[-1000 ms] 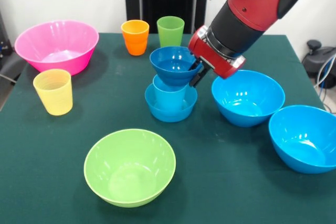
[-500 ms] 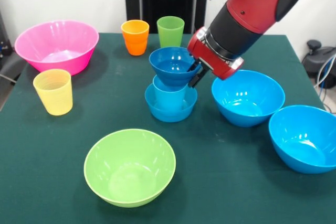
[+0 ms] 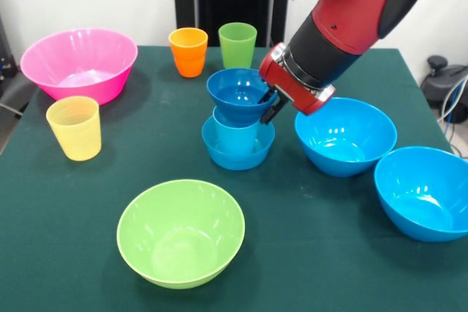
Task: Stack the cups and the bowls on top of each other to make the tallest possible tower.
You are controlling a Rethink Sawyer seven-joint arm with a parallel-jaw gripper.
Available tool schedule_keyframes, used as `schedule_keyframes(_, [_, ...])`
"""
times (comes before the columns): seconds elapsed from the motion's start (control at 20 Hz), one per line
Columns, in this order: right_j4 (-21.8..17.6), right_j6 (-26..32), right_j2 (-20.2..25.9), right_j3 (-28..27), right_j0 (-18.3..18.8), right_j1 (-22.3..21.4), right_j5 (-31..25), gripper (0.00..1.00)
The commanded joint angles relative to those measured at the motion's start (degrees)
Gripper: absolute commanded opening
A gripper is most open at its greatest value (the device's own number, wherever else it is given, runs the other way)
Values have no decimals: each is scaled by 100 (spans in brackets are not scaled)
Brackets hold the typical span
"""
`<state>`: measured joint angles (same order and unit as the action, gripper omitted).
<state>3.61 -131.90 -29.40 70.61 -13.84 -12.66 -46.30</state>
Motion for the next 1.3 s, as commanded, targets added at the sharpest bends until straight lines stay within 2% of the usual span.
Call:
schedule_keyframes(0.05, [-106, -292, 710, 165, -60, 137, -24, 0])
schedule_keyframes(0.9, [-133, -394, 647, 190, -119, 181, 133, 0])
schedule_keyframes(1.3, [-147, -374, 730, 219, -37, 271, 515, 0])
